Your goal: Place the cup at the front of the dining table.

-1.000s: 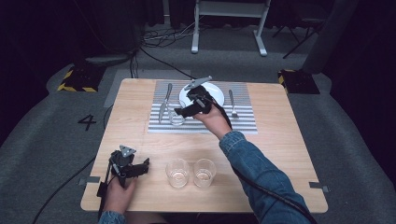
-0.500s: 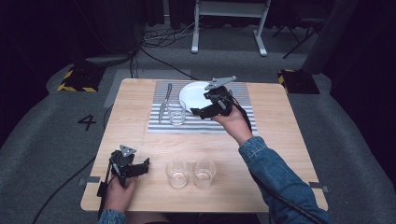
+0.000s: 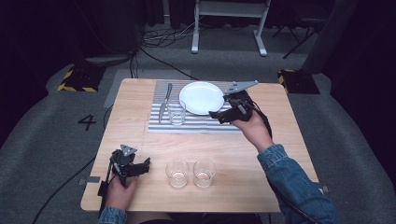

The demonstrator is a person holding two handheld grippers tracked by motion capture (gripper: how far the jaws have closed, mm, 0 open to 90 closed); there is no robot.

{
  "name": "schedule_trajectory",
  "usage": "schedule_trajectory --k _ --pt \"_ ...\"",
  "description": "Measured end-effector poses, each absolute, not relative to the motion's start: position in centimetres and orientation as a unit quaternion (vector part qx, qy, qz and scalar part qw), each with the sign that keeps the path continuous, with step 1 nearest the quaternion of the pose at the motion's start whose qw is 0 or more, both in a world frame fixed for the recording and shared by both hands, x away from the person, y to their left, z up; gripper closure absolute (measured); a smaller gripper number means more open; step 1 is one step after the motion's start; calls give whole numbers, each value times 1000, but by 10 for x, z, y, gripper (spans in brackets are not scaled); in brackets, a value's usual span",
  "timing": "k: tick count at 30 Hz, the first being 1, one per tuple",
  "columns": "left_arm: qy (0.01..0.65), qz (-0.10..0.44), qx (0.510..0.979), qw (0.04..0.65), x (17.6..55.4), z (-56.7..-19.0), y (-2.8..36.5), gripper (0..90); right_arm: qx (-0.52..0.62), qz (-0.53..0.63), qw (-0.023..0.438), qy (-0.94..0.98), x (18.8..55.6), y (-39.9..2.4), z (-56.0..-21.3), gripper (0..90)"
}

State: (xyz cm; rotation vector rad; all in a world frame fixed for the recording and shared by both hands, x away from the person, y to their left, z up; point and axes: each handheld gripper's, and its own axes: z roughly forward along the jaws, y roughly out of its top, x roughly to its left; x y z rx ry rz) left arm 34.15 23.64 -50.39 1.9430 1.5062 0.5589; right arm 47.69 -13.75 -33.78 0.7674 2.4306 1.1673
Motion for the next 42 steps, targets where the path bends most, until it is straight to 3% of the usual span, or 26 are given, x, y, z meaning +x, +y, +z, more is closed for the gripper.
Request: schedule_trajectory --k 12,29,42 --pt "569 212 734 305 341 -504 236 152 294 395 178 852 462 -179 -341 116" --pt "569 211 734 305 341 -504 236 152 339 408 154 833 438 -235 -359 100" --pt "569 211 734 305 341 -504 236 152 366 383 179 829 420 -267 -380 100"
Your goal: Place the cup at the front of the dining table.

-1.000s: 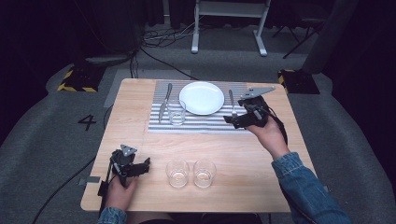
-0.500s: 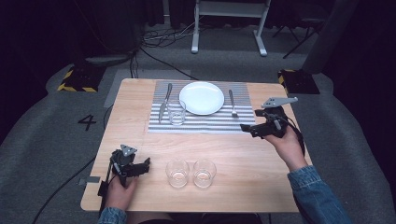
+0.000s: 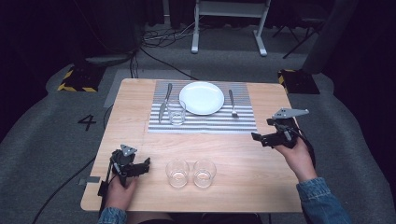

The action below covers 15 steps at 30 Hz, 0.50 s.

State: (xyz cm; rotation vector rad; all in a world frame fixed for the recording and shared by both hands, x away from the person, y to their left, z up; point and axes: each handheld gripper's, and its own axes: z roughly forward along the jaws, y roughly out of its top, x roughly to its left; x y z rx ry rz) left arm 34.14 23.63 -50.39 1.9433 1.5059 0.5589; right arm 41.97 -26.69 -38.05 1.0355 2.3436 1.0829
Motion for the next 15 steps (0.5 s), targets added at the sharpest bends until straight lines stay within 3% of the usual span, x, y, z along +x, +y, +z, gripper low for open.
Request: schedule_trajectory --k 15 --pt "569 212 734 304 341 -504 236 152 399 371 162 822 404 -290 -421 100"
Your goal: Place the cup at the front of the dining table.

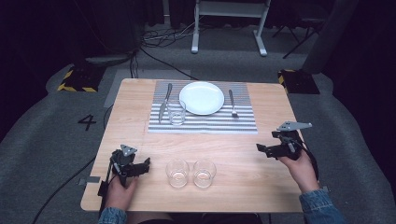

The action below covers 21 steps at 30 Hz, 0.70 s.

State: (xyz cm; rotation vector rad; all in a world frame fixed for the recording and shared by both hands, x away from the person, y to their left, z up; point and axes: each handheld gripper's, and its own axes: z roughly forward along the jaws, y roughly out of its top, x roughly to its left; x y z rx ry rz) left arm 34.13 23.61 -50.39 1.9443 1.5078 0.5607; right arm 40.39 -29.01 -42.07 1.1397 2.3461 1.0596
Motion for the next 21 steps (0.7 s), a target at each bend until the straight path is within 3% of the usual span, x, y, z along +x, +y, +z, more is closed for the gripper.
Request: schedule_trajectory --k 21 --pt "569 212 734 304 341 -504 236 153 399 344 147 837 385 -290 -467 100"
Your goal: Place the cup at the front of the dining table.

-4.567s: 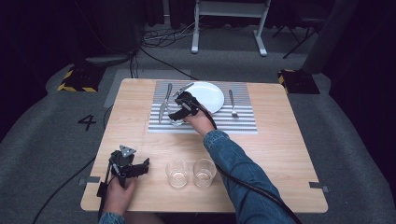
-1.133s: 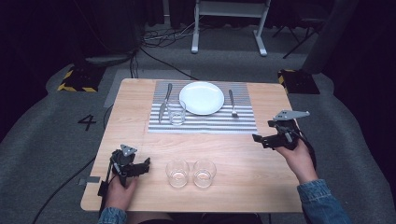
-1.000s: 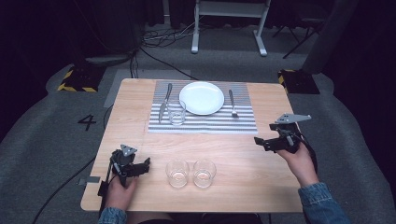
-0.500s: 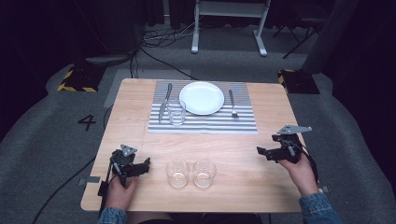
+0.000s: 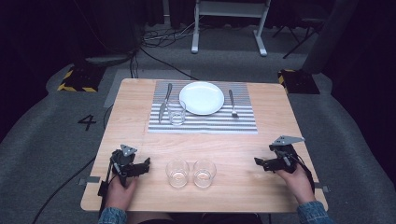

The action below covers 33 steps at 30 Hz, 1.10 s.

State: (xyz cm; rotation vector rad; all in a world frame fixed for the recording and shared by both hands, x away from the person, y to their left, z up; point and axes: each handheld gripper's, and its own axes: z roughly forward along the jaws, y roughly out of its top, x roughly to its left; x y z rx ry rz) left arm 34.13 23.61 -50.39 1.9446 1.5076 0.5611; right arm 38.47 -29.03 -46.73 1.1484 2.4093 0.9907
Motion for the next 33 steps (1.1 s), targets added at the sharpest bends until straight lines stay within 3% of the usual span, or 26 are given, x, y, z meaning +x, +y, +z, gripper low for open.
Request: schedule_trajectory --k 13,21,33 --pt "569 213 733 305 341 -504 236 153 396 333 131 846 376 -278 -493 100" --pt "571 215 732 304 341 -504 236 155 393 343 171 836 365 -274 -504 32" --pt "572 213 731 306 341 -504 235 155 408 345 180 826 361 -272 -505 24"
